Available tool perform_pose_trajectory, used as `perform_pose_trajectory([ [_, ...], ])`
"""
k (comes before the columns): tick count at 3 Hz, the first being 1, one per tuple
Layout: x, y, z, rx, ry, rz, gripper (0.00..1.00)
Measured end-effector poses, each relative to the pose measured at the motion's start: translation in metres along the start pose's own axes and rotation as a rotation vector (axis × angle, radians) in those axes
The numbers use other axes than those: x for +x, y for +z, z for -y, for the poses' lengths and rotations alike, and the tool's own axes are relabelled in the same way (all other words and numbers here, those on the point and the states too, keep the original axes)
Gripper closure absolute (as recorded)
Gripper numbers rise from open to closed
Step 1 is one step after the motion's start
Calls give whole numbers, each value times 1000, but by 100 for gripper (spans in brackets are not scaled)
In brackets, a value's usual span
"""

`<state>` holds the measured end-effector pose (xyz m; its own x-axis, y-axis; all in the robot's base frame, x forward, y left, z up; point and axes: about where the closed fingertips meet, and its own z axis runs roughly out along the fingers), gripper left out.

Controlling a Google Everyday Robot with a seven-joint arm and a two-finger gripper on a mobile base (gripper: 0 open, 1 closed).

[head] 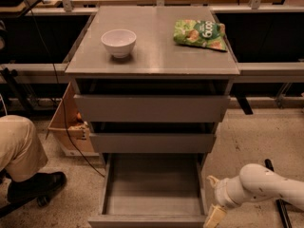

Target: Close bottom drawer

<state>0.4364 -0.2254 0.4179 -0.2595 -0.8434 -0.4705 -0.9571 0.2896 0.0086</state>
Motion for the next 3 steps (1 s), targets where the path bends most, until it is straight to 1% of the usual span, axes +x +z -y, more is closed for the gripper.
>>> perform_pose_trajectory([
  [1, 15, 87, -10, -56, 10, -34, 0],
  [2, 17, 140, -22, -103, 14, -53, 0],
  [3, 16, 146, -21, -104, 16, -47, 0],
])
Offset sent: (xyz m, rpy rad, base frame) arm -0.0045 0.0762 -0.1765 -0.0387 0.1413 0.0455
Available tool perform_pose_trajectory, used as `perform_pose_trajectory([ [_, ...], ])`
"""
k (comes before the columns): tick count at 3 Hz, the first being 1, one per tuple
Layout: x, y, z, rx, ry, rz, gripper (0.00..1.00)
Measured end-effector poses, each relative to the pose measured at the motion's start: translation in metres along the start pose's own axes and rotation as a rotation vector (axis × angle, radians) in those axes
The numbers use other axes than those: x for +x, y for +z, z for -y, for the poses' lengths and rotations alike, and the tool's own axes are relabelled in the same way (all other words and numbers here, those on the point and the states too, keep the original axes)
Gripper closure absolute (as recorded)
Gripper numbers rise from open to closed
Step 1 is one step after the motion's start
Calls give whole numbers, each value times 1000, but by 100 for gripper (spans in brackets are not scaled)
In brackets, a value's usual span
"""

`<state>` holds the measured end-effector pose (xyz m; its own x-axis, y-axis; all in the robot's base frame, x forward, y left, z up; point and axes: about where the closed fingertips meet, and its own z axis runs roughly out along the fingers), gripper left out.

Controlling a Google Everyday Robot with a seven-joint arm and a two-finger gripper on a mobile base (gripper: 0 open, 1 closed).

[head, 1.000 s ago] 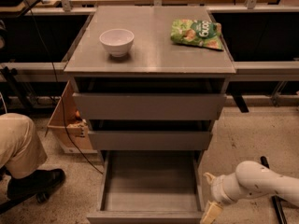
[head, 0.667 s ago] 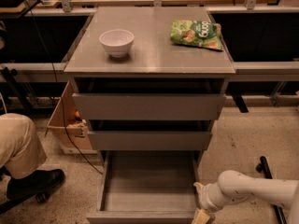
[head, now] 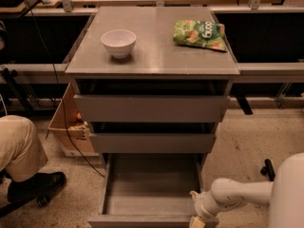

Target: Close bottom drawer

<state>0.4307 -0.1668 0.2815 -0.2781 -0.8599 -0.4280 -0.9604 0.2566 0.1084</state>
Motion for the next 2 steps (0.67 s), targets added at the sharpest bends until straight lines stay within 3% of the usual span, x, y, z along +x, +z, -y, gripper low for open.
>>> perform_pose_trajectory([
  [2, -6, 61, 19, 2, 26, 74, 0],
])
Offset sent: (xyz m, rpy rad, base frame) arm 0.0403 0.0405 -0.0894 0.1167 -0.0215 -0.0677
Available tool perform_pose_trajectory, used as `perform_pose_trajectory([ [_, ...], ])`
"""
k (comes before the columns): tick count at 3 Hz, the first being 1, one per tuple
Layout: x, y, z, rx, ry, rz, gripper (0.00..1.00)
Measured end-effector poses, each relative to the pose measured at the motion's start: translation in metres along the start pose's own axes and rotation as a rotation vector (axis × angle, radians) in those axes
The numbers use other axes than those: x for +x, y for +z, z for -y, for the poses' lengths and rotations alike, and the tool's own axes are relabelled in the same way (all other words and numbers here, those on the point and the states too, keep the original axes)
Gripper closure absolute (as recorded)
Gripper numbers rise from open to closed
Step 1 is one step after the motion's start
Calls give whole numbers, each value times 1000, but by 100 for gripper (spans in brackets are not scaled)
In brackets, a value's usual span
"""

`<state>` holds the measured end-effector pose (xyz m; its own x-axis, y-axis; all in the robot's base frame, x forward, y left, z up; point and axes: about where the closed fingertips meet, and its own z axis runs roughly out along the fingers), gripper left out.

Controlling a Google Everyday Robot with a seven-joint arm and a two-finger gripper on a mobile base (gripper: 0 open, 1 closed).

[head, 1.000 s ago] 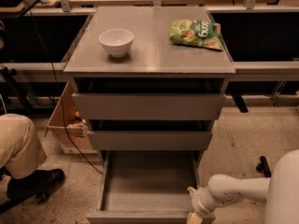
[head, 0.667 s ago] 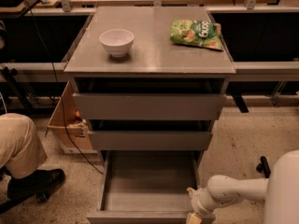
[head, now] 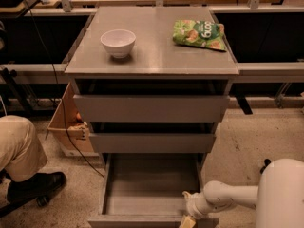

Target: Close bottom drawer

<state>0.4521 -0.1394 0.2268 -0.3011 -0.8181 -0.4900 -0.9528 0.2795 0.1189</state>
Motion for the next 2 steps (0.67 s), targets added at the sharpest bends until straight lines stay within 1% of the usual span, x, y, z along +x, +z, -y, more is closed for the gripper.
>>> perform_pose_trajectory([
  [1, -5, 30, 11, 26, -3, 54, 0],
  [2, -12, 45, 19, 41, -15, 91, 0],
])
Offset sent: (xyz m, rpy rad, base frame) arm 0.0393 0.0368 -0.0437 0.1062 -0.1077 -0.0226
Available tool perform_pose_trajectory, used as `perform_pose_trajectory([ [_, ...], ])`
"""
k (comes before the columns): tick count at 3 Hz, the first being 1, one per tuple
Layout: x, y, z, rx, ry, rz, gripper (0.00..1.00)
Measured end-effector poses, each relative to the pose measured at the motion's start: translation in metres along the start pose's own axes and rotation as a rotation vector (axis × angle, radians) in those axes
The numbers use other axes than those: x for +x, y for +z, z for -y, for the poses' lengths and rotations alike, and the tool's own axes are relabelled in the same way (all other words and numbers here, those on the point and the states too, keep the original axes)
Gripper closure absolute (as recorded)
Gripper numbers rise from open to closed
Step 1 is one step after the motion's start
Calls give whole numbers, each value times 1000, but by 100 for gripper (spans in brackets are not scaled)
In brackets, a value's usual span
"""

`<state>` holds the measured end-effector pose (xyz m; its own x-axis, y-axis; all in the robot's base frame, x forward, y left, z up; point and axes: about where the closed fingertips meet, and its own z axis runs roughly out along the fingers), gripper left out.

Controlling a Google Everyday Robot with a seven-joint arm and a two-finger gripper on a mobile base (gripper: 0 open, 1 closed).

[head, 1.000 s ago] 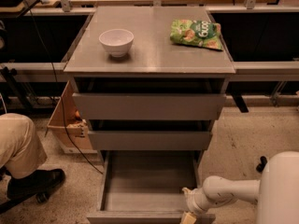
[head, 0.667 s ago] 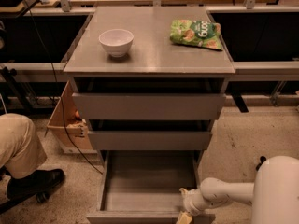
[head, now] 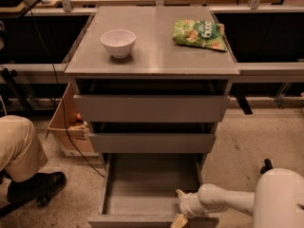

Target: Close bottom drawer

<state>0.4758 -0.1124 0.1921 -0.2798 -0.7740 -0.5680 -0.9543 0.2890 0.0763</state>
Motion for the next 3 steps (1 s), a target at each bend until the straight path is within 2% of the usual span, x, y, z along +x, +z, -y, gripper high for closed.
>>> perform_pose_trajectory([
  [1, -11, 19, 8, -5, -33, 52, 18],
  [2, -35, 36, 21, -9, -72, 114, 50],
  [3, -37, 33, 19, -9, -72, 114, 73],
])
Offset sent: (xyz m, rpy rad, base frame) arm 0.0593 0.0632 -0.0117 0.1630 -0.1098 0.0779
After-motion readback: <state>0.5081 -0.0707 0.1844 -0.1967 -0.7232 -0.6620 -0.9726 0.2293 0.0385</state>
